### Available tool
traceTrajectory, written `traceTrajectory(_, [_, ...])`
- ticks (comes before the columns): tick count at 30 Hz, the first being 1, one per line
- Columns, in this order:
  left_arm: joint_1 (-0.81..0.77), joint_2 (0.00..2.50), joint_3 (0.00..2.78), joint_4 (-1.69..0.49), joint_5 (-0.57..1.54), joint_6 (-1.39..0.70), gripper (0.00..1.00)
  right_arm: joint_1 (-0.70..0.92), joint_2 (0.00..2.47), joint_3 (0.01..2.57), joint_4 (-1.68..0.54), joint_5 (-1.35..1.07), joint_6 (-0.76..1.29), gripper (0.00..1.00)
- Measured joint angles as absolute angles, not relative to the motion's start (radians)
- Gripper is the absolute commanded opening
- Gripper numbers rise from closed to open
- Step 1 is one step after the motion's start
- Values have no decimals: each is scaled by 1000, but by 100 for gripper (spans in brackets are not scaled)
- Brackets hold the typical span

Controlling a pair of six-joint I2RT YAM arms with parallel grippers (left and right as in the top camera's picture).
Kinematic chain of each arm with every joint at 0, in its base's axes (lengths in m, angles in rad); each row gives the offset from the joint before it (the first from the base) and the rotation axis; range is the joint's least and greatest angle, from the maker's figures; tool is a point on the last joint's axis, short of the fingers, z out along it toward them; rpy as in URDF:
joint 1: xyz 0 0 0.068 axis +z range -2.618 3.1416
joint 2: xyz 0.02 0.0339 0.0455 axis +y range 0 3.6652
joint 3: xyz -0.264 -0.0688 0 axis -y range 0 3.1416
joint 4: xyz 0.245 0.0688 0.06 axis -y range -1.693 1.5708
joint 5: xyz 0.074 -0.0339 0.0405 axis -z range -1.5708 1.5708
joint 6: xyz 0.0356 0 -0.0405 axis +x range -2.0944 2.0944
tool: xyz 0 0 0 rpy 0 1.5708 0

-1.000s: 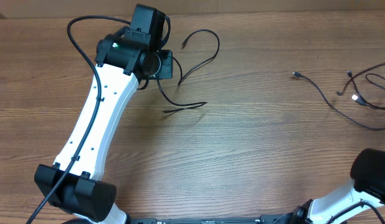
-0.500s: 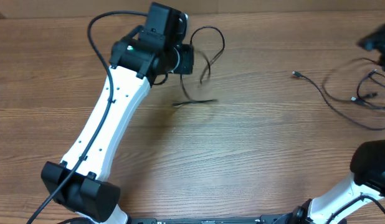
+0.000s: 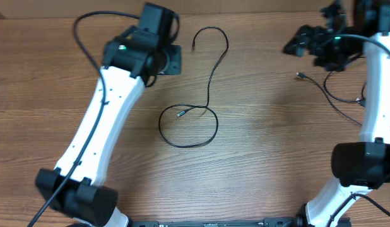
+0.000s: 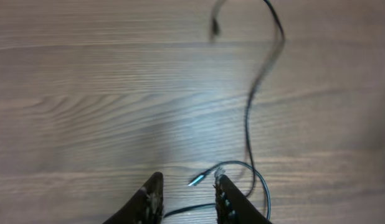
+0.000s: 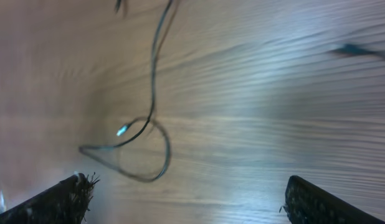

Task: Untangle cables
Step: 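Move the right gripper back to the last cable and grasp it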

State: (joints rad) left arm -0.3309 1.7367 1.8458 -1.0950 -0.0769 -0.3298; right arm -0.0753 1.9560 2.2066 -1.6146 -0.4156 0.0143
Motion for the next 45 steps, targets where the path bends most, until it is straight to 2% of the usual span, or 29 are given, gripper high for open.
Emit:
traceTrajectory(8, [-171, 1678, 1846, -1189, -100, -442, 52, 152, 1956, 2001, -1474, -420, 96, 97])
traceTrajectory(13, [-112, 1678, 1846, -1206, -99, -462, 55, 257, 1956, 1813, -1321, -421, 238, 96])
traceTrajectory(15, [-109, 1678, 1845, -1208, -99, -466, 56, 299, 1956, 1727, -1238, -423, 340, 100])
traceTrajectory(21, [-109, 1678, 1845, -1209, -99, -466, 57, 411, 1958, 1510, -942, -492, 698, 100])
traceTrajectory(26, [-109, 1678, 1845, -1213, -94, -469, 57, 455, 1958, 1439, -739, -498, 920, 100])
traceTrajectory(31, [-109, 1678, 1845, -1221, -87, -469, 56, 482, 1958, 1399, -681, -422, 1122, 100])
traceTrajectory(36, [-110, 1678, 1845, -1226, -86, -469, 56, 508, 1959, 1389, -655, -323, 1254, 93])
traceTrajectory(45, [-110, 1678, 1845, -1239, -86, -469, 56, 537, 2016, 1386, -561, -267, 1351, 67])
